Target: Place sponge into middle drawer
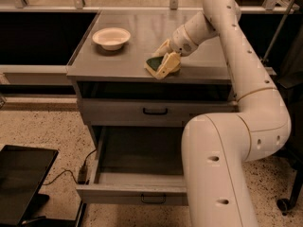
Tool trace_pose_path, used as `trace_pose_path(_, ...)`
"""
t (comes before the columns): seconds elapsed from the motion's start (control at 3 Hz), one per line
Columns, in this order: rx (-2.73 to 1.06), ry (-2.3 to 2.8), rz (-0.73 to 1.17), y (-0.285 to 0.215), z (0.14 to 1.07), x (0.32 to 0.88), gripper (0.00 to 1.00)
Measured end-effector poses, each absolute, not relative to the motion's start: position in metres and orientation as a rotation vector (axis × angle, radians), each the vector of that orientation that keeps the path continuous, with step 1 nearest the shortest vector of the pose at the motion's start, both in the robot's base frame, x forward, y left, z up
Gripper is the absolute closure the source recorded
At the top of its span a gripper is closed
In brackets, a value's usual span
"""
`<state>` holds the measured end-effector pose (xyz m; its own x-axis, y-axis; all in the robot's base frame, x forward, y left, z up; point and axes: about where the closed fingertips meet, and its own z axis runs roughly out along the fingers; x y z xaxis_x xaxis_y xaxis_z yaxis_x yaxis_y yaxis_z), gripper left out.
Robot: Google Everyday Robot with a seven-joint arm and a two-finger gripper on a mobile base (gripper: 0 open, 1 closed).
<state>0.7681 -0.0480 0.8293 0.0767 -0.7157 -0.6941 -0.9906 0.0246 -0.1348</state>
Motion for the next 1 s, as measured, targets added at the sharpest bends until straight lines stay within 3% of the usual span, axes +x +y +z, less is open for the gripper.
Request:
trace_pose_path(0.33, -1.754, 1.709, 0.565, -0.051, 0.829, 0.767, 0.88)
trace_pose_path(0.67, -1.751, 1.711, 0.559, -0.055, 0.831, 0.766, 1.0)
trace_pose_path(1.0, -1.688, 1.709, 0.492, -0.088, 0.864, 0.755, 1.0)
